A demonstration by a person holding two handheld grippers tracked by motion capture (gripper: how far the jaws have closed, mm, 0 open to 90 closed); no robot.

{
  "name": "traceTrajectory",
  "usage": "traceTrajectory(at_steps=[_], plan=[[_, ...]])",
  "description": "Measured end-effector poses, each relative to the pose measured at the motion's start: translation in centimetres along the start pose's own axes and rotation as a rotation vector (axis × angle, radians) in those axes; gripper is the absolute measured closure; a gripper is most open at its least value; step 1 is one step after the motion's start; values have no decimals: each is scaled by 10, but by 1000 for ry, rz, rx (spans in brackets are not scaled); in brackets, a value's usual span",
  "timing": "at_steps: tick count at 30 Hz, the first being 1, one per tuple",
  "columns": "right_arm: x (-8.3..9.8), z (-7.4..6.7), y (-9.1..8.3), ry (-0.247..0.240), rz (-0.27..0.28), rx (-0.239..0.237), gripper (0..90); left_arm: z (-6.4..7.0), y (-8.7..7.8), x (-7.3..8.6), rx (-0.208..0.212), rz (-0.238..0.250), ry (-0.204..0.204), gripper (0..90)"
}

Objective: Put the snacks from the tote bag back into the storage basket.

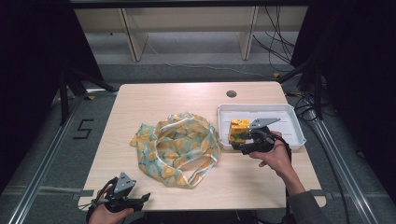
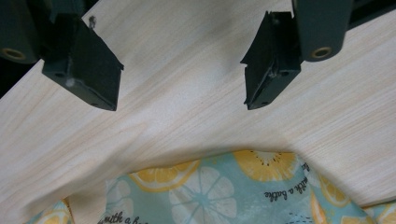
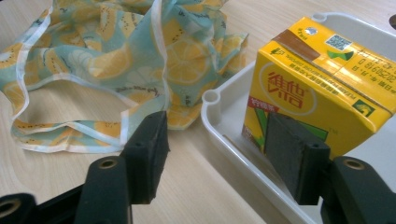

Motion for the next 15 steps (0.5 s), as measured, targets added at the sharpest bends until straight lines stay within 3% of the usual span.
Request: traceTrajectory(at_steps=[2,3,5,8,9,10,12,13,15], plan=[[0,-2,-1,2,-15,-6,400,0,0,0,0,2,-2,269],[1,-4,0,-8,12,-3,398,1,1,0,2,14,-16,269],[1,-8,0,13,15,-6,395,1,1,0,1,14,-13,270],[2,-12,0,-7,18,-4,380,1,1,0,2,14,-15,269],[3,-16,1,19,26,1,380,1,1,0,2,14,-15,269],[3,-17,1,-1,23,-10,378,1,1,0,2,13,-15,269],[4,-19,1,17,19,-9,375,1,1,0,2,13,-14,269],[6,-19,2,-17,23,-5,362,1,1,0,2,13,-14,269],[8,-21,3,-14,17,5,338,1,1,0,2,10,-9,269]])
Point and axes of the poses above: each handheld gripper's, and its own axes: y roughly forward along the jaws, x roughly out of its underside, z roughly to its right, the point moved 3 cm from there along y, roughly forward along the jaws, and after that the axes turned 8 degrees about -y, right-handed, at the moved point
